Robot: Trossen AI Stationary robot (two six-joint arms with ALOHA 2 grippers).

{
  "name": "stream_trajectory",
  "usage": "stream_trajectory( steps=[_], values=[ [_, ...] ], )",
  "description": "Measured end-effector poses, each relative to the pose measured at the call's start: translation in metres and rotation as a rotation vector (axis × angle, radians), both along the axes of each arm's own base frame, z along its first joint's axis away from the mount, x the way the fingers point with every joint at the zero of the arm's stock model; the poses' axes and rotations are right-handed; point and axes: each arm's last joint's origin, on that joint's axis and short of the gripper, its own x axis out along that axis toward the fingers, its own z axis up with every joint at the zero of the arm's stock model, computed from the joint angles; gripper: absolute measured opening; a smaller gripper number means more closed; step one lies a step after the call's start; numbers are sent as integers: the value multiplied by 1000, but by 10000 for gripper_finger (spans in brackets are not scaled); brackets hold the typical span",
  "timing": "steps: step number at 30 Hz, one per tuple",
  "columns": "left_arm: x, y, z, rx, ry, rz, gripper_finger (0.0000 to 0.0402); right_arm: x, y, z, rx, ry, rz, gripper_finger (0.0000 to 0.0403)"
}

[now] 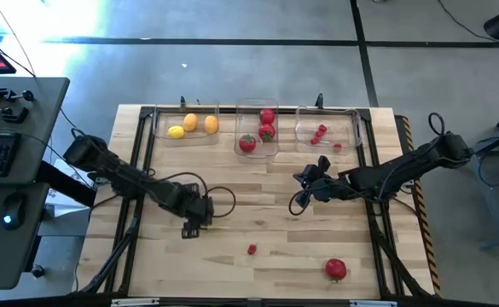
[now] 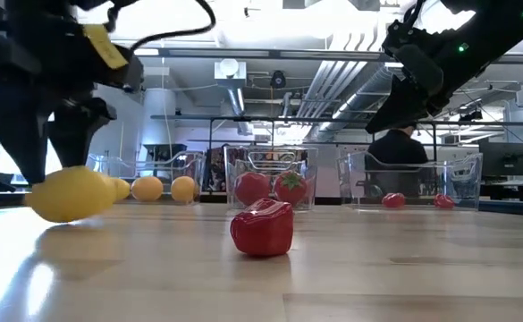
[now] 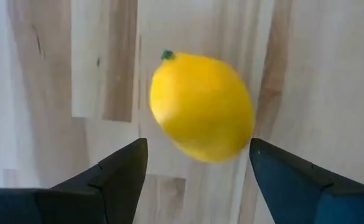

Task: Sort produce into baskets
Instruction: Put the lemon into the left transparent bin

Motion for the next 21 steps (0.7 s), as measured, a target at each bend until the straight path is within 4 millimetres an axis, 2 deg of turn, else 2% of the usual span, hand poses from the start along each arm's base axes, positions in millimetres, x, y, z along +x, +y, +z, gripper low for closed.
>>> stream_trajectory(
  steps=[5,10,16,21],
  values=[
    [-6,9,6,47,59,18,238,0,0,0,-1,1,1,0],
    [-9,2,7,39,59,-12,187,0,0,0,-2,2,1,0],
    [-23,-8,1,146,-12,9,103,1,0,-3,-6,15,2,0],
    [-39,-8,-4,83,-113,66,16,9,-2,-18,21,76,8,0]
  ],
)
